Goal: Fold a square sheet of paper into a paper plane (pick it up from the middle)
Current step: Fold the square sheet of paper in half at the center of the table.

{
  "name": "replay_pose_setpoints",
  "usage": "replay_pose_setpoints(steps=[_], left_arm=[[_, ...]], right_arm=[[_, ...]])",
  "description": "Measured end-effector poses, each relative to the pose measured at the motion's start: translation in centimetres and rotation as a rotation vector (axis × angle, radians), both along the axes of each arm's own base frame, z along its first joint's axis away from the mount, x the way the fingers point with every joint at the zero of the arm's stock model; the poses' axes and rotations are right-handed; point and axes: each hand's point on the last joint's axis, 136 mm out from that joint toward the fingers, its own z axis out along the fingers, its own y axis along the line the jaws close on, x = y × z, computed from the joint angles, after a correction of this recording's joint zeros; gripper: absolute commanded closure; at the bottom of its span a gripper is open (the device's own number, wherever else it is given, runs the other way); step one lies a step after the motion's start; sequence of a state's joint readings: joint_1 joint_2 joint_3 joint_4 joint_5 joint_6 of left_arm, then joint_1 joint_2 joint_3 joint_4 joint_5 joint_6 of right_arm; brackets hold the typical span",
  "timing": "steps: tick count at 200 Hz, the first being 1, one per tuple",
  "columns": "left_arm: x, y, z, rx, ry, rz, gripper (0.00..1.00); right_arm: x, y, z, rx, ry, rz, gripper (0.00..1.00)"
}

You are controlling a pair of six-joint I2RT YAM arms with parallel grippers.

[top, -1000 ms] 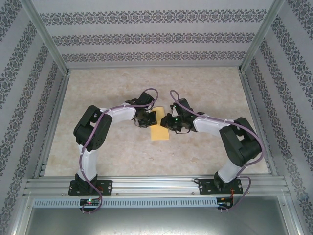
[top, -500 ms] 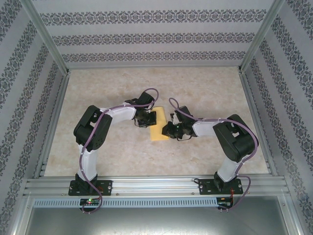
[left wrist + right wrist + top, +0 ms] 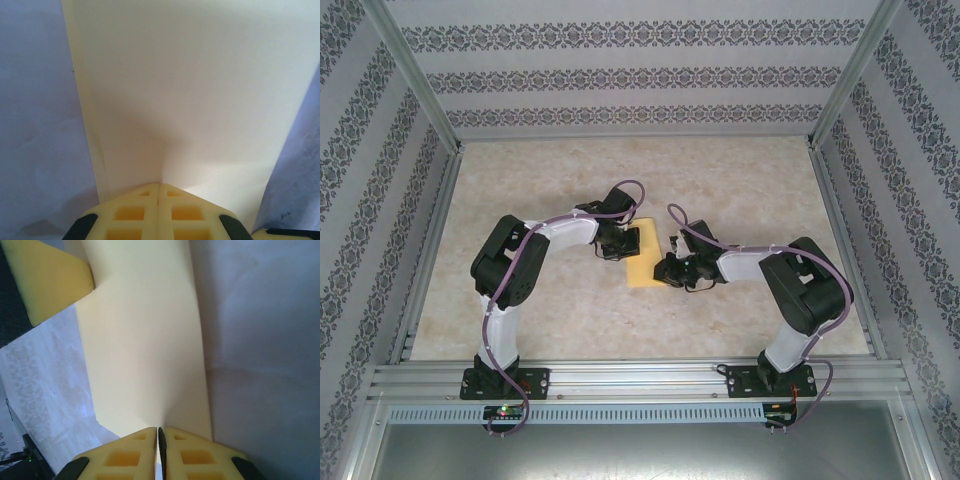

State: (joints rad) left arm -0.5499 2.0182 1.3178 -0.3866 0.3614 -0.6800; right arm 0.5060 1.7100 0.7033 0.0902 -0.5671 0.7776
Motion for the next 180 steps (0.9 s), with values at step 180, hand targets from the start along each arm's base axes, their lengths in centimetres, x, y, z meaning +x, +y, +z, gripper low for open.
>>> replay_pose_setpoints(steps=[180], left_arm=[[-0.4, 0.3, 0.0, 0.039, -0.035, -0.118, 0.98]], right_arm=[[8.3, 0.2, 0.8, 0.031, -0.015, -0.056, 0.92]])
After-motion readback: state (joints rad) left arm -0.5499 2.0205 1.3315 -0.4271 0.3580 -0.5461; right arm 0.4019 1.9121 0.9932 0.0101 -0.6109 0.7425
